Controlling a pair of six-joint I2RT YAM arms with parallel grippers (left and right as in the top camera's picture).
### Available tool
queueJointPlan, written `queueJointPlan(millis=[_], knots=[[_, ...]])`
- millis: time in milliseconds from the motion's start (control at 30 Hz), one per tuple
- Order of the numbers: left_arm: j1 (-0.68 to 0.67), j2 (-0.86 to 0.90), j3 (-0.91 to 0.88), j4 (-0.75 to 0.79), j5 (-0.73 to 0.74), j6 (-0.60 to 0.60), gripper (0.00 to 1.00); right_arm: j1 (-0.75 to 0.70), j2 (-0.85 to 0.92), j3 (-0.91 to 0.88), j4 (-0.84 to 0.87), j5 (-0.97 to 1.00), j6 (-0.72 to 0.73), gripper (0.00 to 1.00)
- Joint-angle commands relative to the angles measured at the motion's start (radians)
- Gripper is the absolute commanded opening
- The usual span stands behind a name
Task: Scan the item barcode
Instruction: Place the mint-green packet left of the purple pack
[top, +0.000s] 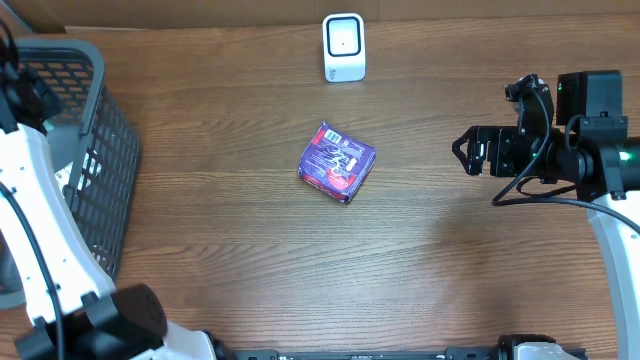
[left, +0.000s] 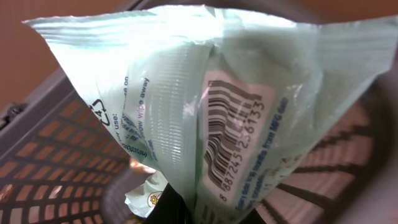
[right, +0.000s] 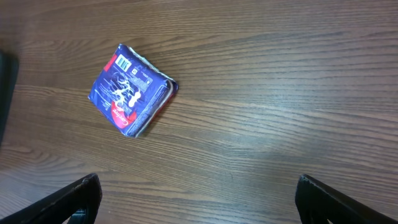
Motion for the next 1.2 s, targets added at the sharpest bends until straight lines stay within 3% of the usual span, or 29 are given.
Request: queueJointPlan(millis=[0,233,333,633,900,1167], knots=[[-0.142,-0.083,0.040,-0.048,0.026,-0.104,0.04,0.001,0.000,0.020,0.006,0.006,-0.001,1.00],[-0.433,-0.078,0.019,-0.177,0.239,-0.227,0.04,0.001,0.000,0.020,0.006,0.006,-0.001,1.00],[-0.542,-0.039,-0.026,-0.183,0.265,-0.252,0.04,0.001,0.000,0.020,0.006,0.006,-0.001,1.00],[-0.813,0.235,-0.152,-0.145,0.405,-0.256,0.04,0.001,0.000,0.020,0.018,0.006,-0.001,1.00],[-0.879,0.367,-0.152,-0.200,0.367,-0.268,0.04,0.001,0.000,0.020,0.007,0.006,-0.001,1.00],[-0.777,0.373,-0.152,-0.288,0.282,-0.280,0.05,0.001,0.000,0.020,0.006,0.006,-0.001,1.00]])
